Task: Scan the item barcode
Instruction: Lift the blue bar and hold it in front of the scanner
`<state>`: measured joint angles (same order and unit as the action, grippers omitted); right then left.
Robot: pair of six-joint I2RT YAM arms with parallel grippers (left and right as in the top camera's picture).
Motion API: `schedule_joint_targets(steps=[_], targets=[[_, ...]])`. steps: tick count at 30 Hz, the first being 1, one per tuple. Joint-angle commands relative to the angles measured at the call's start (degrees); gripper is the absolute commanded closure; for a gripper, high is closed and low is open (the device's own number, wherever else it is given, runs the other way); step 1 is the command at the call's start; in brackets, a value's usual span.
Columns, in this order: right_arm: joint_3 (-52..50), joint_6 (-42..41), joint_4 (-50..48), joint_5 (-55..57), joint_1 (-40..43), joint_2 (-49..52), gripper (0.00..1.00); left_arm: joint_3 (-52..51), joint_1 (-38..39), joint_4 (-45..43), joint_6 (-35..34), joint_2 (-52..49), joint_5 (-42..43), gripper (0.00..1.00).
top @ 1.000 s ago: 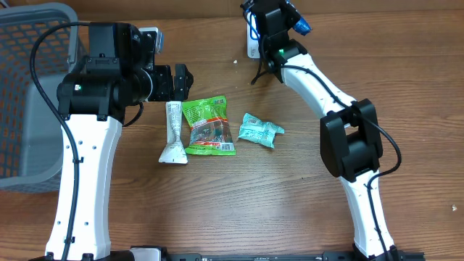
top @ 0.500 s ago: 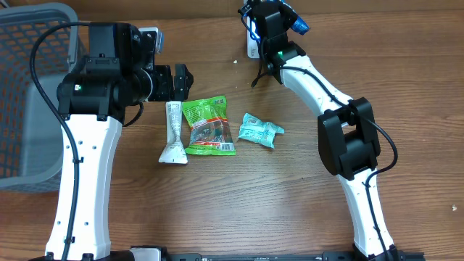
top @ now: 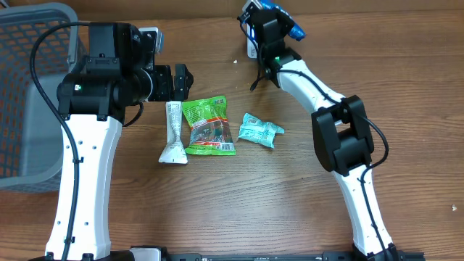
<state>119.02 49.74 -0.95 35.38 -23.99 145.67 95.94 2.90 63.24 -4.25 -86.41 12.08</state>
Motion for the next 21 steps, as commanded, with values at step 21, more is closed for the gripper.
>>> schedule_joint_targets(steps=[21], targets=[[1.0, -0.1, 1.2, 2.0, 0.1, -1.8, 0.96, 0.9, 0.1, 0.0, 1.1, -0.2, 0.9, 0.0]])
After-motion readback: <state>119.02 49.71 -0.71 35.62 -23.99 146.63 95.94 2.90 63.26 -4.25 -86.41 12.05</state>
